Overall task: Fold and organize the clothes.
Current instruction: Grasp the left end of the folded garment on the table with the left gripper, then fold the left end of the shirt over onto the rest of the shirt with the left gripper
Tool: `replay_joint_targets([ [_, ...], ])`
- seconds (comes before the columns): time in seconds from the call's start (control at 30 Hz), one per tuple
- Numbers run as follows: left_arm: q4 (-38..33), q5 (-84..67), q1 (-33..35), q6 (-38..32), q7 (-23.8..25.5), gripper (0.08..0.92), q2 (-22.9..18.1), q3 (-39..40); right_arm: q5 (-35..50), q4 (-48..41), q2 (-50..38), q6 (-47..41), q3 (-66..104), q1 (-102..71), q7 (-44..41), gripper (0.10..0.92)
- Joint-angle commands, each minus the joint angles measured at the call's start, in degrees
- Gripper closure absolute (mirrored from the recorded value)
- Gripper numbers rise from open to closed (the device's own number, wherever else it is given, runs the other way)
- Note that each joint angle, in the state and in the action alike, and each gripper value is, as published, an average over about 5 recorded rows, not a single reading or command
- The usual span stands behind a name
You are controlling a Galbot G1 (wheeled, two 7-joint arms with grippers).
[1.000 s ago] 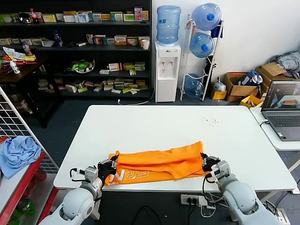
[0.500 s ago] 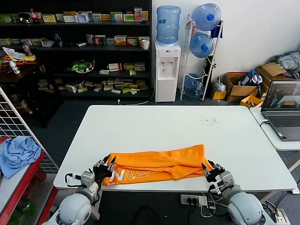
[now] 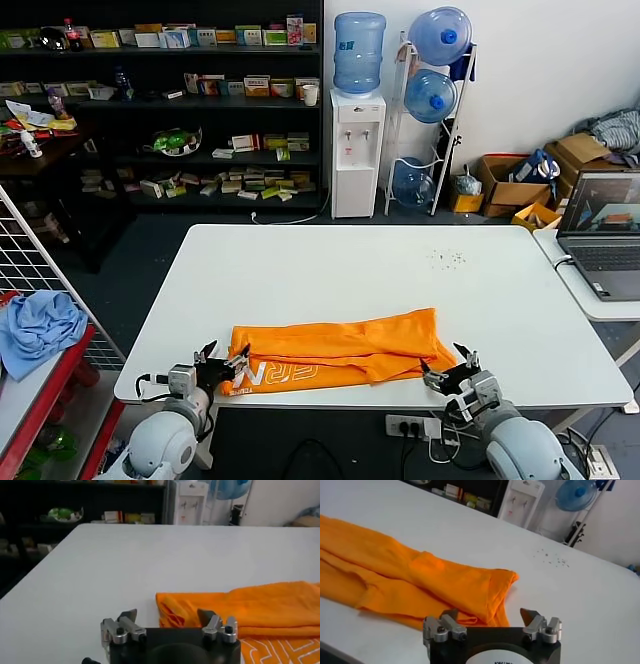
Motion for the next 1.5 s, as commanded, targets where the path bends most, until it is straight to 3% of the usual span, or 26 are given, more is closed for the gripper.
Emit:
replay_joint_targets([
  [0.03, 0.82, -7.47, -0.23, 1.65, -2.63, 0.192, -1.46, 0.07, 0.01, 0.67, 0.18, -0.27, 0.02, -0.52, 0.19, 0.204],
  [0.57, 0.17, -4.43, -0.16, 2.21, -0.24, 0.624, -1.44, 0.75, 0.13, 1.88, 0.59, 0.29, -0.08, -1.72, 0.37, 0.203],
  [0.83, 1.12, -4.10, -2.20, 1.98, 0.37, 0.850, 3.76, -1.94, 0.60, 2.64, 1.12, 2.33, -0.04, -1.41, 1.20, 0.203],
  [1.23, 9.86, -6.80, -8.01, 2.78, 1.04, 0.881, 17.26, -9.58, 0.53, 3.34, 2.64, 8.58, -0.24, -0.76, 4.18, 0.203],
  [1.37, 6.68, -8.35, -7.31, 3.57, -0.04, 0.881, 19.72, -10.48, 0.85, 3.03, 3.09, 9.35, -0.34, -0.58, 4.81, 0.203],
  [1.5, -2.26, -9.86, -5.26, 5.31, -1.87, 0.881, 18.81, -8.75, 1.91, 2.06, 3.99, 9.40, -0.70, -0.05, 5.83, 0.203],
])
